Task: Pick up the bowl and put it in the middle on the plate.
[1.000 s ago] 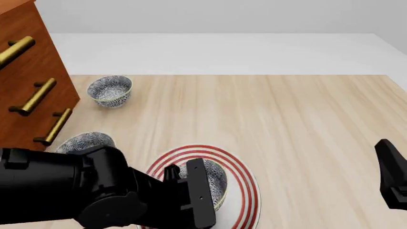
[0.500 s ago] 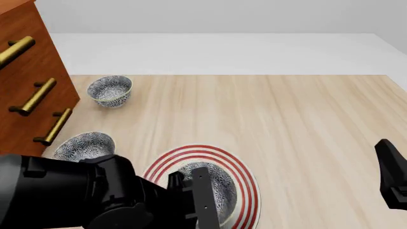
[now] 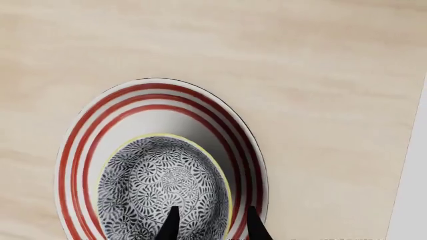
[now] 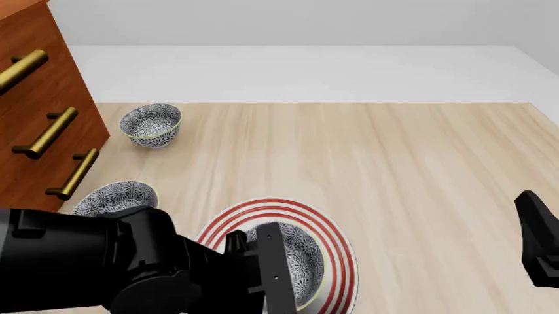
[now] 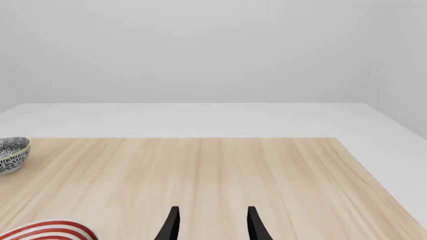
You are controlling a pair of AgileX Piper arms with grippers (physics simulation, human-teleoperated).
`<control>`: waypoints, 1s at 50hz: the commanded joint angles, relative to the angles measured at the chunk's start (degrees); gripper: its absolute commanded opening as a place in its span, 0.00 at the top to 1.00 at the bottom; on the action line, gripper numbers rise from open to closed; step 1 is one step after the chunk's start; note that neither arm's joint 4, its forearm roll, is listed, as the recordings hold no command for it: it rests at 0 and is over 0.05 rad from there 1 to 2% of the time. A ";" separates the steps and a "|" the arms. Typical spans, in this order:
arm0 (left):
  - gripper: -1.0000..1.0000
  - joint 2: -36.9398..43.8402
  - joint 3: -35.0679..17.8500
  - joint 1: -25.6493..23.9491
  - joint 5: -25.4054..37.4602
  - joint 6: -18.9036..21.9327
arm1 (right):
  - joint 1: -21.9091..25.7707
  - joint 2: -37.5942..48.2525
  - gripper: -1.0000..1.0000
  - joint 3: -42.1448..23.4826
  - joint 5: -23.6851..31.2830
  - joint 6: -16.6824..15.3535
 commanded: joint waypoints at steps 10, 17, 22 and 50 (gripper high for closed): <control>0.00 -5.32 -2.26 0.84 2.13 -2.18 | 0.01 0.02 0.00 0.00 0.00 -0.02; 0.00 -5.31 -2.17 -1.53 0.99 -6.13 | 0.00 0.00 0.00 0.00 0.00 -0.01; 0.00 -6.89 -2.08 -1.13 1.40 -7.29 | 0.00 0.00 0.00 0.00 0.00 -0.01; 0.00 -18.15 2.24 6.80 -5.18 -11.46 | -0.01 0.00 0.00 0.00 0.00 -0.01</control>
